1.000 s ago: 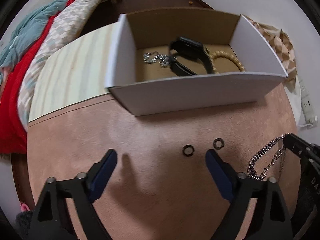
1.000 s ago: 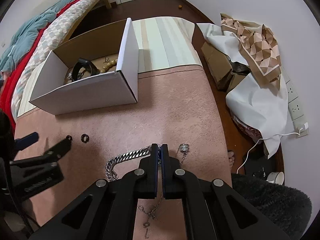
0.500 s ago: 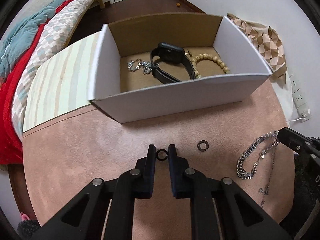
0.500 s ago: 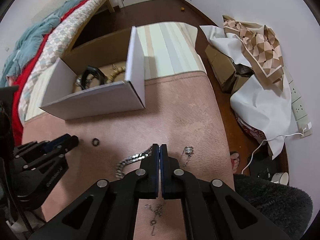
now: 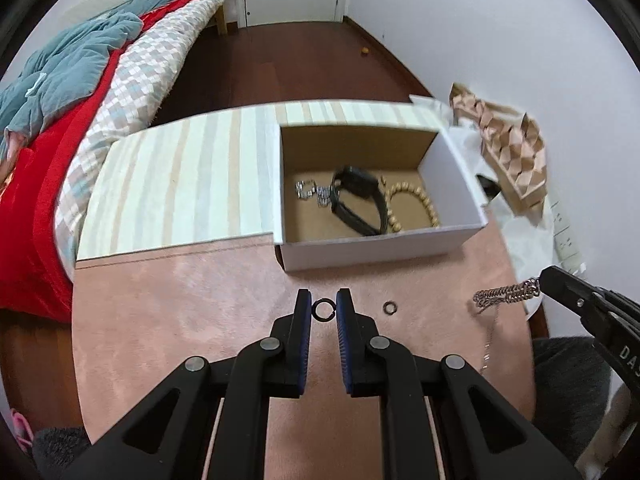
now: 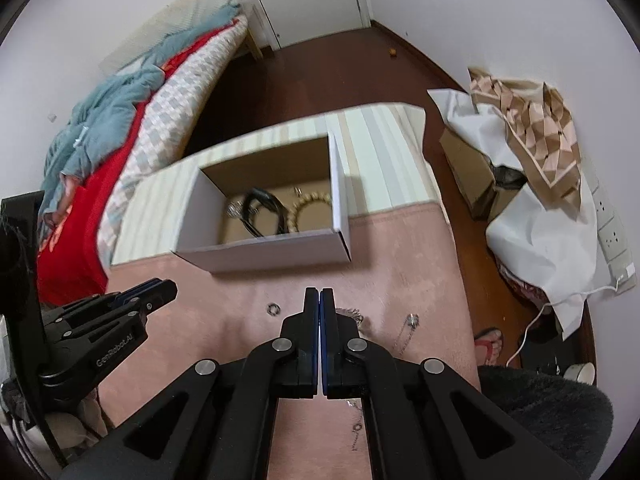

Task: Organize jewelry
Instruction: 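Carry the ring and link bracelet into the box and open both grippers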

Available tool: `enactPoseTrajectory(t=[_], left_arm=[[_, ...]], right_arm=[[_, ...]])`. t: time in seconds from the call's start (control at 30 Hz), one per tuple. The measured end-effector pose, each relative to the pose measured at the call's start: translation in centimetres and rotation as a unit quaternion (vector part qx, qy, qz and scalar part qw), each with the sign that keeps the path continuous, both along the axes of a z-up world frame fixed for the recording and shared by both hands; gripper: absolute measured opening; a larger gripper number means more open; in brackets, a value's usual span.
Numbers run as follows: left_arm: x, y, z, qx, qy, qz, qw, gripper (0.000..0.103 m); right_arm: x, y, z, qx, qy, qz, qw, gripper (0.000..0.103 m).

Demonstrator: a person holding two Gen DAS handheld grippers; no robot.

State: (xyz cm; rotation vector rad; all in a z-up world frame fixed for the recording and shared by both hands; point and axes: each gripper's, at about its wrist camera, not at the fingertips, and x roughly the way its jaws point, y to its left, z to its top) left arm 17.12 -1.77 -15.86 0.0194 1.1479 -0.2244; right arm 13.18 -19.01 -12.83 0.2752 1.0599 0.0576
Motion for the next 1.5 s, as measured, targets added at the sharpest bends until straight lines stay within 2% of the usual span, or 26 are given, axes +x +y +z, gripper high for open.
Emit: enactPoseTrajectory(t=[0.23,0.37,0.5,0.63,0.73,0.77,0.8,0.87,0.97,1.07,1.2,1.23,1.27,1.3,1.37,1.5], left_arm=[[1.6,0.5,4.6,-0.027,-0.03,0.003,0.9992,0.01],[3.5,0.1,5.8,-0.035,-0.039,0.002,0.9986,0.01],[5.7,-0.1,5.5,-0.035,-0.037,0.006,0.9987,0.01],[6.1,0.2,4.8,-0.027,-0.034,0.01,0.999,0.01],[5.0,0.8,3.7,-0.023,-0.03,0.015,0.9992,0.01],[4.7,0.9,3.4,-0.022,-0.027,0.017,0.9992,0.01],[4.3,1.0,2.9,-0.021,-0.023,0.02,0.9993,0.01],[3.3,1.1,1.7,-0.019,-0.012,0.022,0.9995,0.01],[2.3,0.9,0.1,-0.014,0.005,0.022,0.9996,0.01],[1.8,0.4,-1.3,-0.009,0.016,0.023,0.9996,0.01],[1.7,-0.3,-2.8,-0.002,0.026,0.026,0.9993,0.01],[1.7,-0.6,-3.1,-0.001,0.028,0.026,0.9993,0.01],[1.7,-0.8,-3.2,-0.001,0.029,0.026,0.9992,0.01],[1.7,-0.9,-3.3,-0.003,0.03,0.025,0.9992,0.01],[1.7,-1.1,-3.2,-0.003,0.028,0.023,0.9993,0.01],[1.5,-1.1,-2.2,-0.006,0.02,0.018,0.9996,0.01]], right_arm=[[1.9,-0.1,4.6,0.012,-0.044,0.01,0.999,0.0],[4.5,0.3,7.4,0.006,-0.069,0.027,0.997,0.0],[7.2,1.1,8.0,-0.005,-0.074,0.044,0.996,0.0],[8.3,0.5,5.5,0.021,-0.036,0.046,0.998,0.0],[7.0,-1.2,1.0,0.043,0.011,0.013,0.999,0.002],[6.3,-1.8,-0.5,0.049,0.023,0.001,0.999,0.008],[5.8,-2.1,-1.9,0.049,0.033,-0.009,0.998,0.018],[4.9,-2.4,-4.8,0.038,0.049,-0.019,0.998,0.025],[4.7,-2.0,-8.0,0.021,0.062,-0.013,0.998,0.025],[5.3,-1.1,-10.0,-0.007,0.064,0.005,0.998,0.025],[6.2,0.2,-12.0,-0.051,0.081,0.022,0.995,0.025],[6.1,0.3,-12.1,-0.058,0.073,0.025,0.995,0.025],[6.2,0.4,-12.3,-0.057,0.074,0.028,0.995,0.021],[6.1,0.4,-12.2,-0.054,0.072,0.026,0.996,0.012],[5.8,0.2,-11.8,-0.046,0.068,0.023,0.996,0.007],[4.4,-0.4,-9.5,-0.015,0.047,0.011,0.999,0.006]])
